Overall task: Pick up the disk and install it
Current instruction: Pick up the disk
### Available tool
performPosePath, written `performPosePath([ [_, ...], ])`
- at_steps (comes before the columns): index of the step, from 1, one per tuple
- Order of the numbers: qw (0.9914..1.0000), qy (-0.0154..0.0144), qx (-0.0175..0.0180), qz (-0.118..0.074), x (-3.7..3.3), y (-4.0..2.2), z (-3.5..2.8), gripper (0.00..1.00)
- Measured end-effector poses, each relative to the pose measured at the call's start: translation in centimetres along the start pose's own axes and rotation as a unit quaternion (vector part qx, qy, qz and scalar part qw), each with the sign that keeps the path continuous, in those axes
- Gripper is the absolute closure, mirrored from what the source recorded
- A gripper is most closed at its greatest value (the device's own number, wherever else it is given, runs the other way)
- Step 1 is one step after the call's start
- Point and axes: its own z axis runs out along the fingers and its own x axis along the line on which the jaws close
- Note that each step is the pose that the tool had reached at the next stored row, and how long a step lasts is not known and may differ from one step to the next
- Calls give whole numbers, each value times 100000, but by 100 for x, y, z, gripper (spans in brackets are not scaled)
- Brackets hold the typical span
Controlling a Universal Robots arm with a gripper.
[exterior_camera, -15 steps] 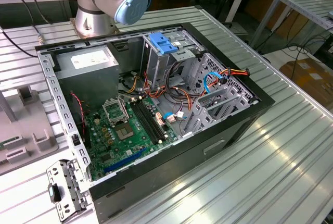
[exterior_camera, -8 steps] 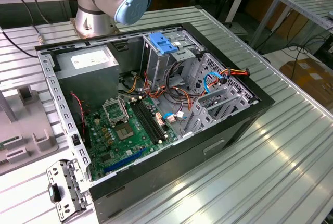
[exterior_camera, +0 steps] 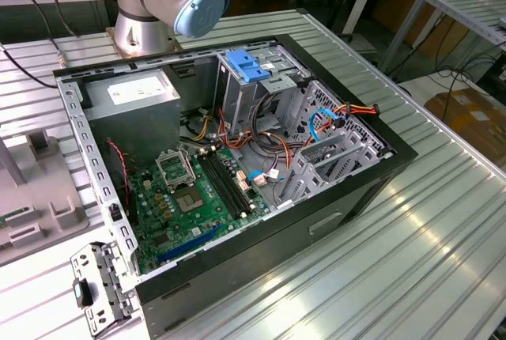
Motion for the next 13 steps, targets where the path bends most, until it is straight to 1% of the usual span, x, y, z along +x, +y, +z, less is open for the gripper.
performPosePath([
  [6, 100000, 10, 1, -193, 2, -9, 51, 38],
  [8, 100000, 13, -4, -311, 3, -11, 77, 38],
  [13, 99999, 21, -13, -400, 3, -12, 92, 38],
])
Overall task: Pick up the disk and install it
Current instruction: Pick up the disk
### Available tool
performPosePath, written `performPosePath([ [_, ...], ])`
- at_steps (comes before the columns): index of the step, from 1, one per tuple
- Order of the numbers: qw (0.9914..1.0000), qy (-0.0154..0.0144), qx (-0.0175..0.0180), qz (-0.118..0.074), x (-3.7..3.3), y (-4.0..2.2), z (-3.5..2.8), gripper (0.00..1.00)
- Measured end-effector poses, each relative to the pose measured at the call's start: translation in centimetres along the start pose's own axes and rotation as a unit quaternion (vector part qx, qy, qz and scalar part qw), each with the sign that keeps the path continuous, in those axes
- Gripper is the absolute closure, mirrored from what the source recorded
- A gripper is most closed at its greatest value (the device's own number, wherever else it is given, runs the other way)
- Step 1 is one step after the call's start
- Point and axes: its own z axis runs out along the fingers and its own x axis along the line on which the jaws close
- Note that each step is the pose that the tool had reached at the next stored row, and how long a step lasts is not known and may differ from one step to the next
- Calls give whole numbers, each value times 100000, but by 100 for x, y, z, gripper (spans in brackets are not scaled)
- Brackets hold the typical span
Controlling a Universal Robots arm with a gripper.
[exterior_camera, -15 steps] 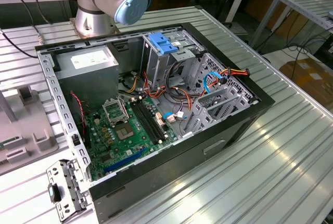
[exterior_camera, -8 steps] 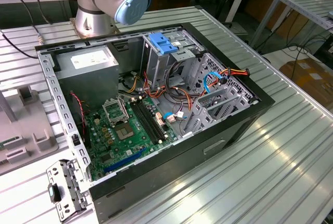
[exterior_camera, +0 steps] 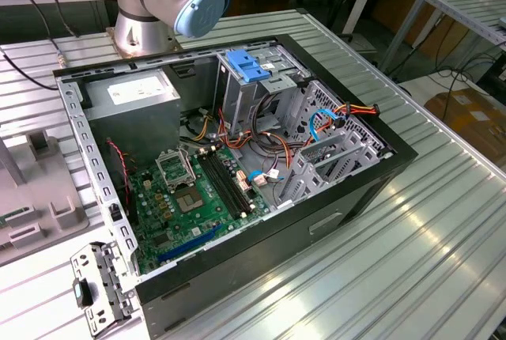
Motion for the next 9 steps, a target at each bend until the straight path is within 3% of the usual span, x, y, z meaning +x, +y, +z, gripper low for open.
performPosePath([
  [9, 100000, -1, 2, -19, 0, -1, 9, 38],
])
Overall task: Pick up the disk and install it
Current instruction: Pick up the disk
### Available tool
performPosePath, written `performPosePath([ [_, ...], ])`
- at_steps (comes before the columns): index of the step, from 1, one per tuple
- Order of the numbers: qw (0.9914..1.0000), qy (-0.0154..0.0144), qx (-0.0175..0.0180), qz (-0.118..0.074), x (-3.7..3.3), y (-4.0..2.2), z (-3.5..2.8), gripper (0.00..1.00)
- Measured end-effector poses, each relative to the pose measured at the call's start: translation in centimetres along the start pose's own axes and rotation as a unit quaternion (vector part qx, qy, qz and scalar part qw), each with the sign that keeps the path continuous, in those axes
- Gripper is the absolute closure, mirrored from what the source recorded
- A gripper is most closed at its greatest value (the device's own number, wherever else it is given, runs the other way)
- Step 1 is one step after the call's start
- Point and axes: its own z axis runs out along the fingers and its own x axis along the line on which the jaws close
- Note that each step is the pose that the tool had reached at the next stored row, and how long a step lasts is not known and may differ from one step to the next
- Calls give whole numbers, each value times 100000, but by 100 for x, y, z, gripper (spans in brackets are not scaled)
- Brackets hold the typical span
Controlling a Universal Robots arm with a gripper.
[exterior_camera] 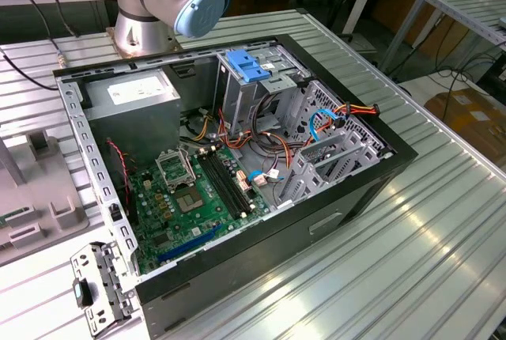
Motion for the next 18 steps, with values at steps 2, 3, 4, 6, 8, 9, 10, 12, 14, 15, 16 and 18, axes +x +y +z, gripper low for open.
performPosePath([
  [2, 100000, -2, 4, -2, 0, 0, 1, 38],
  [3, 100000, -1, 2, -1, 0, 0, 1, 38],
  [4, 100000, -3, 5, -2, 0, 0, 2, 38],
  [6, 100000, -1, 1, 0, 0, 0, 3, 63],
  [8, 100000, 0, 1, -1, 0, 0, 5, 63],
  [9, 100000, -1, 2, -2, 0, 0, 5, 63],
  [10, 100000, -1, 2, 0, 0, 0, 5, 63],
  [12, 100000, -1, 2, 0, 0, 0, 6, 63],
  [14, 100000, 0, 2, -2, 0, 0, 6, 63],
  [15, 100000, 0, 2, -1, 0, 0, 6, 63],
  [16, 100000, -3, 2, 1, 0, 0, 6, 63],
  [18, 100000, 0, 0, -1, 0, 0, 6, 63],
])
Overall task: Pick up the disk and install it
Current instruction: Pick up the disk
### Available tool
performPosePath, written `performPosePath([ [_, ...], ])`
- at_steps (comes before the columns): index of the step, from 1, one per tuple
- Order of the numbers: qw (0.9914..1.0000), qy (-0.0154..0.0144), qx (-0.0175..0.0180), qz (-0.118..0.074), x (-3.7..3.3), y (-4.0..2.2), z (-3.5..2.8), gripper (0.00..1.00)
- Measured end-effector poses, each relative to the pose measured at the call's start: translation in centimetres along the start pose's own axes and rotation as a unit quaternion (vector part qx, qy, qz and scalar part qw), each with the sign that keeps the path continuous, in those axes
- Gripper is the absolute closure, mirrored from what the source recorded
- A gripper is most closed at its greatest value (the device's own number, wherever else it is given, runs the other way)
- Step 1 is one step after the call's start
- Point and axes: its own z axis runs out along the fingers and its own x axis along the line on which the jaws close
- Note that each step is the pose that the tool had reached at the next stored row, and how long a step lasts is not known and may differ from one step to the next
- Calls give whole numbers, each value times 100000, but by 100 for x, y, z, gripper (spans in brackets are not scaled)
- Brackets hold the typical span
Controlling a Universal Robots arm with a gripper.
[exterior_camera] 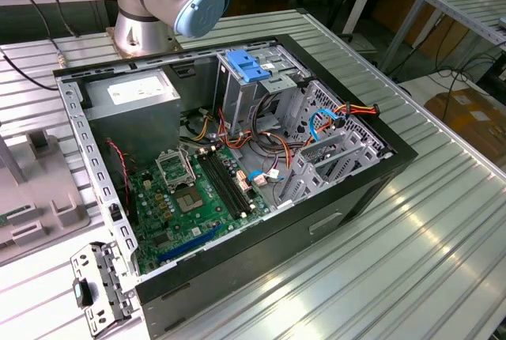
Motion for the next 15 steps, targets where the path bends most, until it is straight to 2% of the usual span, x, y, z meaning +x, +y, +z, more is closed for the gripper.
performPosePath([
  [5, 100000, -24, 14, -1, -1, 0, -8, 63],
  [9, 100000, -211, 14, -9, -2, 3, -67, 63],
  [15, 99999, -415, 21, -19, -3, 5, -111, 63],
])
